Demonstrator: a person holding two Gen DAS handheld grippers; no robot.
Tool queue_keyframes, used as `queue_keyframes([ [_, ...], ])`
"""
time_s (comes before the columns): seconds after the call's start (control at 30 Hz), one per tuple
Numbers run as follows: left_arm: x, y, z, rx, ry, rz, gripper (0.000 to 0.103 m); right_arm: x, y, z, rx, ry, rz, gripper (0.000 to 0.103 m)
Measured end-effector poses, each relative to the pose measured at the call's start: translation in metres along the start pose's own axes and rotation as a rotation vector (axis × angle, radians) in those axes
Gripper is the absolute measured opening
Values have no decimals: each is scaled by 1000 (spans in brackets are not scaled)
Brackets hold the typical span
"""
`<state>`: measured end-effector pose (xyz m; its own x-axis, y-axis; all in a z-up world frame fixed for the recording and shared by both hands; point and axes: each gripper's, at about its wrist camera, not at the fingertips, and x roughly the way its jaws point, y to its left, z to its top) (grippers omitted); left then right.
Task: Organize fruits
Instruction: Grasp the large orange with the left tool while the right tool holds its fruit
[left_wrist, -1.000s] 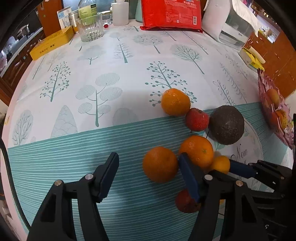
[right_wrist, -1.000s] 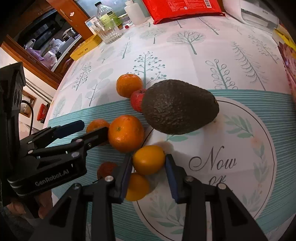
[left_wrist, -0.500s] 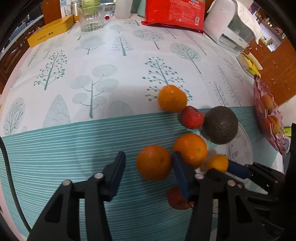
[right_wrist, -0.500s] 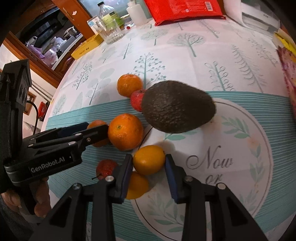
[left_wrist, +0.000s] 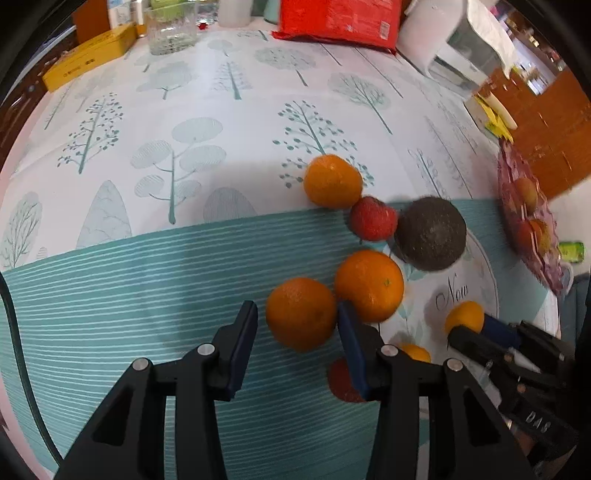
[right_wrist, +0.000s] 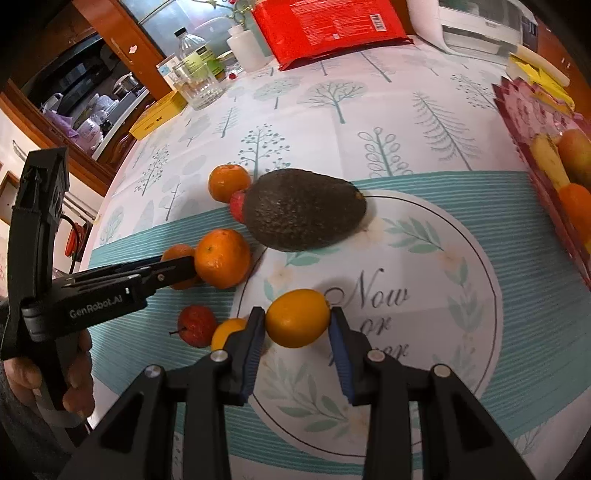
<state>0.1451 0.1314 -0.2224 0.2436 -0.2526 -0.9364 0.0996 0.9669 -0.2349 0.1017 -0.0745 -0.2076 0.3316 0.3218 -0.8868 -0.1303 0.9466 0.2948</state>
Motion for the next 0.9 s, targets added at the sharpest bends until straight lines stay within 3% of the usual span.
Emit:
queue_keyframes([
  [0.13,3,-6,-1,62,13,16,45,-4,-3,-3,9,-9,-4,35],
  [0.43,6,-8,4,57,-31,26,45,-4,-5,-7,14,-4,-10,35],
  [0.53,7,-7,4,57,-40,-1,37,-5,-5,-8,15,-6,-13,35],
  [0.73,2,-13,1,98,-49,72,36,-7,-3,-12,13,-11,-16,35],
  [0.9,-25,-12,-6,88,-80,105,35,-17,-2,-14,12,-28,-27,35],
])
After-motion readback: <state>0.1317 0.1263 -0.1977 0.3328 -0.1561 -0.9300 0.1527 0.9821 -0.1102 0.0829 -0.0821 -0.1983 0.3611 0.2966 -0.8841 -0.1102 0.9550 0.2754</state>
